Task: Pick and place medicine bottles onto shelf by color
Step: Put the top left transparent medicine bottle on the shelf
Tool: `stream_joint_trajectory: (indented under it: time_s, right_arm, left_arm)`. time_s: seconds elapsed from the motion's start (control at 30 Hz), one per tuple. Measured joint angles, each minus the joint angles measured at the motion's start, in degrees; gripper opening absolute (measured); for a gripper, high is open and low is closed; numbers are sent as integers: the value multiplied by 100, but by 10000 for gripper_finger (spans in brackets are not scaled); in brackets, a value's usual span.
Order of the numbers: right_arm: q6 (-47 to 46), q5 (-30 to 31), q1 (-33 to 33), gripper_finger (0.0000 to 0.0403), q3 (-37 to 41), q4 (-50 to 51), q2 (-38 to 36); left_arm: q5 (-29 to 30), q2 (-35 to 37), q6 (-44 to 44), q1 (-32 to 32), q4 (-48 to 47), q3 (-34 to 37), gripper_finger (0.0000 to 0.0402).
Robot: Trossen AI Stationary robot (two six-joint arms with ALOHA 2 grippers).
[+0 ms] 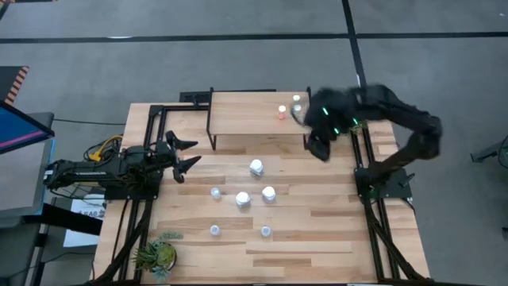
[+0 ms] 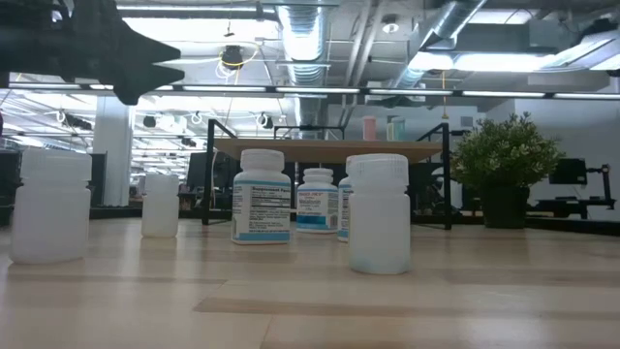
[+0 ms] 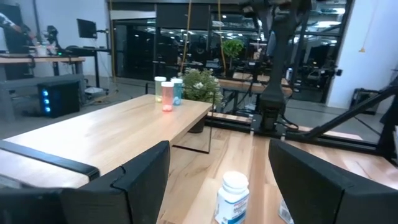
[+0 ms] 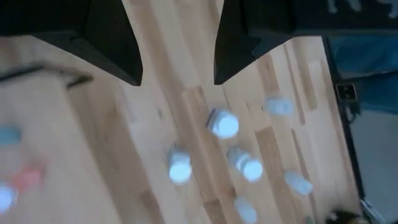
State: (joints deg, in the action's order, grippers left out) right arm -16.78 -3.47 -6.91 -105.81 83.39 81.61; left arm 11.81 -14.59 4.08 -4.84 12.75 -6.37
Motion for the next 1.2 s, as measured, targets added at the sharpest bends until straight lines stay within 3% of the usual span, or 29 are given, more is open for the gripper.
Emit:
stream_joint_trajectory:
  time_s: [0.3, 0.57, 0.67, 0.8, 1.0, 1.2]
  right_arm:
    - [-3001, 1303, 2209, 218, 2948, -1676, -1774]
    - [-4215, 1975, 3388, 218, 4622, -3041, -2039]
    - [-4374, 2155, 3547, 218, 5068, -3631, -2033]
    - [-4382, 2206, 3498, 218, 5475, -4251, -1966]
    - [-4146, 2208, 3256, 218, 5611, -4339, -1941]
    - [-3767, 2192, 3019, 218, 5647, -4328, -1979]
  left_arm:
    - [-166, -2, 0, 0, 43, 0, 261]
    - [-459, -4, 3, 0, 46, 0, 261]
    - [-703, -7, 98, 12, -243, -147, 261]
    - [-856, -290, 77, 177, -1638, -840, 261]
    - [-981, -1355, 177, 597, -3507, -1899, 261]
    - [-983, -2473, 236, 1038, -3616, -2240, 261]
